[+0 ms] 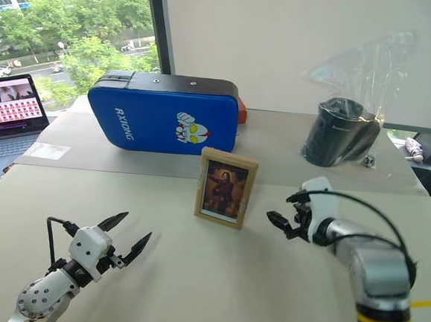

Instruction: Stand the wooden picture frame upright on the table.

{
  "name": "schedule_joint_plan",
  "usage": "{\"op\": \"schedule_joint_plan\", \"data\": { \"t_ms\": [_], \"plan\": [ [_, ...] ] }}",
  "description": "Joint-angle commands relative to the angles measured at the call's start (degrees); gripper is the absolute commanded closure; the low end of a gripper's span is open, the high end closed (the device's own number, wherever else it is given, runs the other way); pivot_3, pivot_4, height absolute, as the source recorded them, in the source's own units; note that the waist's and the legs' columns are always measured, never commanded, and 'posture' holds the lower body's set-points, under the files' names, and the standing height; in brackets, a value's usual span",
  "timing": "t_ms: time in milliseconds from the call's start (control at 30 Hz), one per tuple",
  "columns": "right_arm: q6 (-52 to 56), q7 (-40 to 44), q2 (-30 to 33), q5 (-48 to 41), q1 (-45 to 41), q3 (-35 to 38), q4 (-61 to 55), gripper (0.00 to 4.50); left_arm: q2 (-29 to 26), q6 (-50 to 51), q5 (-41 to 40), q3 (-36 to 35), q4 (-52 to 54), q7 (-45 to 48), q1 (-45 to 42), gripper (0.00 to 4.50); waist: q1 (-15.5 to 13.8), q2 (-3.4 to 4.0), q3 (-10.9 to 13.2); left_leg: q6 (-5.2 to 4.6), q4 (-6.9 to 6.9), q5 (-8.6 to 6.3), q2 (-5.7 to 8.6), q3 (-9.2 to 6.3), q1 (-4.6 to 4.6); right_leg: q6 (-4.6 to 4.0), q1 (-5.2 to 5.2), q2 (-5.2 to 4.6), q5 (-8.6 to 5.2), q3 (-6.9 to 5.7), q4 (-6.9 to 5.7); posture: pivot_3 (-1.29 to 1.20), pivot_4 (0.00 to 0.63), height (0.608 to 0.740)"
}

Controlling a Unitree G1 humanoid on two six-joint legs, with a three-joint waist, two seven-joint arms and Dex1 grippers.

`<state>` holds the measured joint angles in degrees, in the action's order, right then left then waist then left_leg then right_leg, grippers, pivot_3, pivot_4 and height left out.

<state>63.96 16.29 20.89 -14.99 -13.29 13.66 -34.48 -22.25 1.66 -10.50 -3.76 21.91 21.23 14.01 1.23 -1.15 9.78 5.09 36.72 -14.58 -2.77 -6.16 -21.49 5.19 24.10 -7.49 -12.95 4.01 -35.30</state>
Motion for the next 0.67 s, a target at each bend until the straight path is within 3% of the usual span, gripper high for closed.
{"op": "schedule_joint_plan", "data": {
  "t_ms": [33,133,267,667],
  "plan": [
    [-12.3,-15.9,-11.6,8.9,11.5,-3.3,-10.3,0.06,3.7,7.4,-0.4,-0.2,4.8,-5.6,-0.2,0.50,0.0,0.02,-0.1,0.01,-0.01,0.00,0.00,-0.01,0.00,0.00,0.00,0.00,0.00,0.00,-0.01,0.00,0.150,0.740],
    [-25.7,-19.3,-16.8,13.5,19.8,-10.5,-7.1,0.06,6.9,10.9,0.5,0.3,5.3,-9.3,-2.2,0.50,0.1,0.06,-0.1,0.05,0.04,0.02,0.00,-0.02,0.05,0.03,-0.06,0.00,0.03,0.02,0.00,0.00,0.150,0.740],
    [-34.5,-21.5,-17.8,17.7,22.1,-13.4,-1.3,0.06,8.6,12.9,1.5,0.8,4.4,-10.7,-4.6,0.50,1.1,0.05,-0.1,0.13,0.03,0.13,0.00,-0.02,0.15,0.08,-0.11,0.00,0.07,0.02,0.02,0.00,0.150,0.740],
    [-40.3,-19.7,-16.0,19.7,21.9,-13.6,3.2,0.06,7.4,13.4,0.2,-1.7,5.7,-8.0,-4.4,0.50,1.2,0.04,-0.2,0.09,0.02,0.22,0.00,-0.02,0.16,-0.06,-0.14,0.01,0.15,0.04,-0.01,0.00,0.150,0.740]
  ]
}}
